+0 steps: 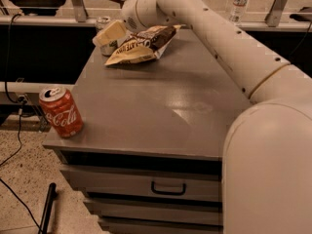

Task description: Pick 7up can

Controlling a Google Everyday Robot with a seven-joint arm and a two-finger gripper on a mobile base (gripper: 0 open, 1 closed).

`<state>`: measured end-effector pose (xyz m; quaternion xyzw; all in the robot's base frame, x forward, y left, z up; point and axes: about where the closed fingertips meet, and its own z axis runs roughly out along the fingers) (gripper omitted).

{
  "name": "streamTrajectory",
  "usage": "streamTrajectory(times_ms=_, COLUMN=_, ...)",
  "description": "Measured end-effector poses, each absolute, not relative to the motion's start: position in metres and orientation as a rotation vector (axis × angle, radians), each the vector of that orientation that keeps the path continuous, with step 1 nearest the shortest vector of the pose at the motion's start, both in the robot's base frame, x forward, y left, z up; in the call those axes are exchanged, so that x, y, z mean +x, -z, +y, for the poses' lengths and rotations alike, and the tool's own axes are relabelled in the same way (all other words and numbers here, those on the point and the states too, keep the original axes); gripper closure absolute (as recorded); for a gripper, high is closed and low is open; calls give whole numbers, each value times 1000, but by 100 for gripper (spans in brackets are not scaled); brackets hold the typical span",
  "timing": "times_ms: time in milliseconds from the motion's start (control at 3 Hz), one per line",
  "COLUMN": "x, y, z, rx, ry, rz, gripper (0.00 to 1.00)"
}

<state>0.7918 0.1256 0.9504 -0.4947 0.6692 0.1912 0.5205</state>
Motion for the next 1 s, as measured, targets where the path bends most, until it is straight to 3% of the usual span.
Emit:
streamTrajectory(times_ms=667, x=818, y=-922, z=133, rx=-1146, ry=-488, rz=1644, gripper=0)
streamTrajectory(times_ms=1000, x=823, y=-915, z=137, rx=-1143, ry=-508, rz=1647, gripper=18)
